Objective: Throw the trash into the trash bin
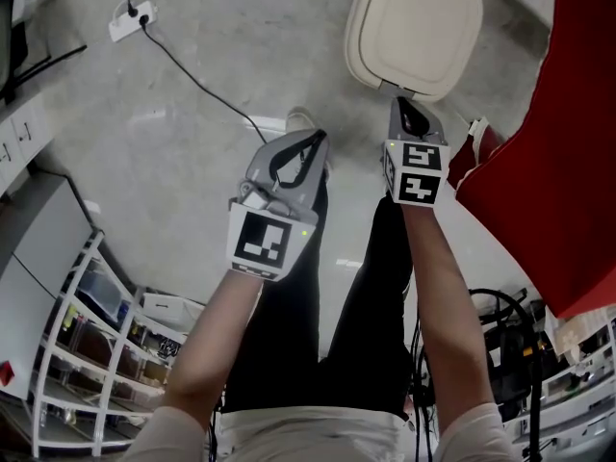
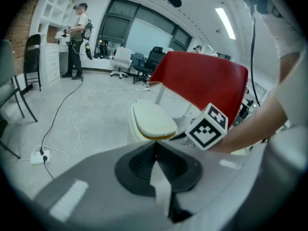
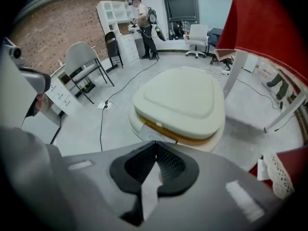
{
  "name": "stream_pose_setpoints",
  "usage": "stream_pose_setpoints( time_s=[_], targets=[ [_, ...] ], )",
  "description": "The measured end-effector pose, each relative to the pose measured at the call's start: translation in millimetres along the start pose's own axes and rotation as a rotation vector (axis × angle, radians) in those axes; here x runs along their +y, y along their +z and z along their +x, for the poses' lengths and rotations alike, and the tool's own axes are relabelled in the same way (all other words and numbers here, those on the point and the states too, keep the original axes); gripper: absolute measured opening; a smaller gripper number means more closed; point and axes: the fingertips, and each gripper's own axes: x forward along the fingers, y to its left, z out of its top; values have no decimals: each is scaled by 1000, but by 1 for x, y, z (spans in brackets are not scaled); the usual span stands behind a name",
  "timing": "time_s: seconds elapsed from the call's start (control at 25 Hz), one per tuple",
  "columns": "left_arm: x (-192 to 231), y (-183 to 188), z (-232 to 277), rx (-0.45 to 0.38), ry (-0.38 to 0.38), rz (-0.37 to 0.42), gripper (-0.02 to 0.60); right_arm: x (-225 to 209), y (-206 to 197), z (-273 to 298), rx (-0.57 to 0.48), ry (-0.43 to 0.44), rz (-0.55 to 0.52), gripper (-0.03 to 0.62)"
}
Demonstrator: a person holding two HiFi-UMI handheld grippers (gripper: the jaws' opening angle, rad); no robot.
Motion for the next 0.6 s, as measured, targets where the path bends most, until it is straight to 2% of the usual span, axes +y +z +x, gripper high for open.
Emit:
stream_pose_setpoints(
  time_s=[0.24,0.44,0.6],
  targets=[
    [-8,-4,4,9,-7,5,3,-3,2,0,21,19,47,2],
    [-16,1,0,10,-4,8,3,-7,1,-10,37,44,10,2],
    [-20,11,-6,0,9,-3,3,-10,6,-30,12,54,27,2]
  ],
)
